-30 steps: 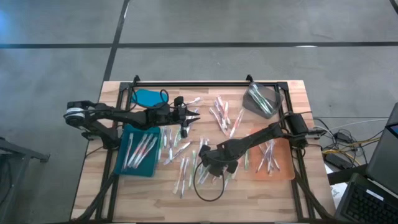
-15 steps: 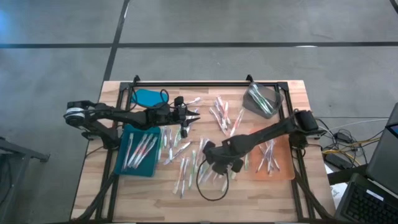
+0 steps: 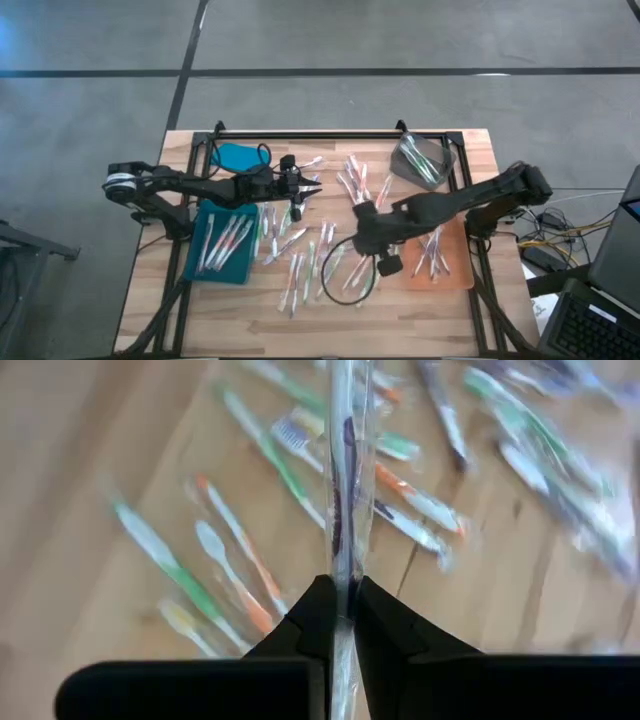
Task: Pick & Place Toothbrushes
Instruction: Put the purple toothbrush into the orange bin
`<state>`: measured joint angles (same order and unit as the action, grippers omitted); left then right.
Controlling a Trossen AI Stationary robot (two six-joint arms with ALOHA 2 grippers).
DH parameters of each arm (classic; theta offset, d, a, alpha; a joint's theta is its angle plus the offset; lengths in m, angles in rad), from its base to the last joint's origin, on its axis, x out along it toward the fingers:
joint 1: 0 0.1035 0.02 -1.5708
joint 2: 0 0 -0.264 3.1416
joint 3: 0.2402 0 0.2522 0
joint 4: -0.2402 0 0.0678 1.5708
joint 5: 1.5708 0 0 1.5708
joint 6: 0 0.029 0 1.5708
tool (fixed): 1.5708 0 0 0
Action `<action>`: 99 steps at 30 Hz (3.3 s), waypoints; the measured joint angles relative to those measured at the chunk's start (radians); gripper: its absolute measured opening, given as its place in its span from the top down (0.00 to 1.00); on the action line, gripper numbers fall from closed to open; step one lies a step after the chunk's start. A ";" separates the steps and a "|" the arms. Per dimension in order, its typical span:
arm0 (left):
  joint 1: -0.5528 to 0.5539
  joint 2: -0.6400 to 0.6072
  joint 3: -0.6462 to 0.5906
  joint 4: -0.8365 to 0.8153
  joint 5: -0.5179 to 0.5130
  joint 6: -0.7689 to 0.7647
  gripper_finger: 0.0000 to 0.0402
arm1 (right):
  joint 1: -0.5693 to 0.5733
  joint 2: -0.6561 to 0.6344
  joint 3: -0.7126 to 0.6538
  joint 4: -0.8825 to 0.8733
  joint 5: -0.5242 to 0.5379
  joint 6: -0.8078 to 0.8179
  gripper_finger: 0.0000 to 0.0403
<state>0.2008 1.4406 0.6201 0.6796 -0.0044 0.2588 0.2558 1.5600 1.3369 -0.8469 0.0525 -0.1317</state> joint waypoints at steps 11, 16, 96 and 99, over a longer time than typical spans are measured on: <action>0.000 0.000 0.000 0.000 0.000 0.000 0.81 | 0.000 -0.182 0.000 -0.121 0.054 0.703 0.95; 0.000 0.000 0.000 0.000 -0.012 0.005 0.81 | 0.002 -0.228 -0.003 -0.311 0.068 1.009 0.95; 0.000 0.000 0.000 0.001 -0.016 0.018 0.81 | 0.281 -0.151 -0.653 -0.055 0.036 2.126 0.95; 0.000 0.000 0.001 0.001 -0.016 0.018 0.81 | 0.281 -0.153 -0.653 -0.054 0.006 2.122 0.93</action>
<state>0.2010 1.4410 0.6209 0.6807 -0.0200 0.2764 0.5365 1.4070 0.6834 -0.9008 0.0587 1.9907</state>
